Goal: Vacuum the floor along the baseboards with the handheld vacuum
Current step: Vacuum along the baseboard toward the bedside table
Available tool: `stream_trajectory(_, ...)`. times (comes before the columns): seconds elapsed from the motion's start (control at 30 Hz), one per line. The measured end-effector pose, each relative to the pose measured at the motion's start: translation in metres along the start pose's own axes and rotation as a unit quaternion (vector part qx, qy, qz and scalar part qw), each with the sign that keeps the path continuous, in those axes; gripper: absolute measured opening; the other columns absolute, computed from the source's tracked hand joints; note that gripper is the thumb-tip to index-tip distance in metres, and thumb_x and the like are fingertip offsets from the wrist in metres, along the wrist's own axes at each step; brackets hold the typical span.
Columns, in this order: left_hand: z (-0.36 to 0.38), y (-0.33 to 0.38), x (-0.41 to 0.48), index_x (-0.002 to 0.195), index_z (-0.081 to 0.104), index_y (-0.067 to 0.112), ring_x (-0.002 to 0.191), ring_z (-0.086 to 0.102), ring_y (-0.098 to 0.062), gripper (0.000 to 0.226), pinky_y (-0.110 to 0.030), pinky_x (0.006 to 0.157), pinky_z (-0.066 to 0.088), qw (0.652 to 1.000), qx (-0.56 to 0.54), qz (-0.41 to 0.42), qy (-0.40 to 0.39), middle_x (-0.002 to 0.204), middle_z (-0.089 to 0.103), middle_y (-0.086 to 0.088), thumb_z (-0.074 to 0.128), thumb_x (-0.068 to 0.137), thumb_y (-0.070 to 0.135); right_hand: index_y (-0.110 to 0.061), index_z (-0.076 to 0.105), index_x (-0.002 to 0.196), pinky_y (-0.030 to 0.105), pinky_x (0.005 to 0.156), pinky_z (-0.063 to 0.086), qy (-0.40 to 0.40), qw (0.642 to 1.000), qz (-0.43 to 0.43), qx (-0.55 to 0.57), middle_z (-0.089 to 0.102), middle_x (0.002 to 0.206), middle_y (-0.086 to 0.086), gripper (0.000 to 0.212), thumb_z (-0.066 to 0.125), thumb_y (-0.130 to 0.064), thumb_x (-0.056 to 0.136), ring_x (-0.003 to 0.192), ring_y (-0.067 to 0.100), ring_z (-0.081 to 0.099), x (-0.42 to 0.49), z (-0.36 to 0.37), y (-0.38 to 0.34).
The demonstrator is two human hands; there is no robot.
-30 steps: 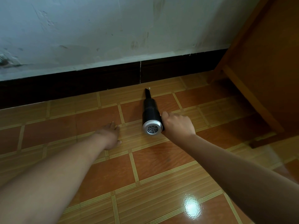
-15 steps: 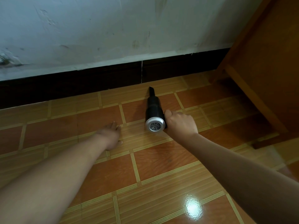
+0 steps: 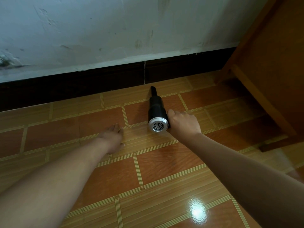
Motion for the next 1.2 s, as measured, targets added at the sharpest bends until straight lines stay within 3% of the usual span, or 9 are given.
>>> stream_trajectory(0.33, -0.001, 0.001, -0.001, 0.151, 0.001, 0.004, 0.147, 0.002, -0.032, 0.071, -0.036, 0.118, 0.010, 1.000, -0.001, 0.000, 0.004, 0.157, -0.007, -0.022, 0.034, 0.101, 0.041, -0.010, 0.048, 0.107, 0.029, 0.058, 0.036, 0.004, 0.999, 0.031, 0.004, 0.061, 0.097, 0.004, 0.026, 0.050, -0.032, 0.093, 0.078, 0.021, 0.060, -0.002, 0.000, 0.011)
stream_trajectory(0.77, 0.000, 0.000, -0.003, 0.152, 0.001, 0.009, 0.148, -0.001, -0.028, 0.070, -0.037, 0.119, 0.010, 1.000, -0.014, 0.009, 0.004, 0.158, -0.009, -0.017, 0.034, 0.101, 0.041, -0.008, 0.049, 0.107, 0.030, 0.059, 0.033, 0.005, 0.999, -0.024, 0.029, 0.062, 0.099, 0.006, 0.026, 0.051, -0.029, 0.092, 0.083, 0.026, 0.061, 0.007, -0.006, -0.024)
stream_trajectory(1.2, 0.002, -0.004, -0.003, 0.152, -0.003, 0.006, 0.148, -0.002, -0.027, 0.072, -0.035, 0.120, 0.008, 0.999, -0.024, 0.032, 0.010, 0.159, -0.008, -0.016, 0.034, 0.100, 0.041, -0.007, 0.049, 0.103, 0.031, 0.057, 0.031, 0.020, 0.995, -0.089, 0.036, 0.062, 0.095, 0.007, 0.022, 0.053, -0.025, 0.091, 0.072, 0.025, 0.056, 0.023, -0.004, -0.063)
Point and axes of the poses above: each hand's wrist, its own x-axis towards the middle knuckle, its own z-axis out of the palm, y = z × x, the point moved 8 cm from there along x, towards the middle knuckle
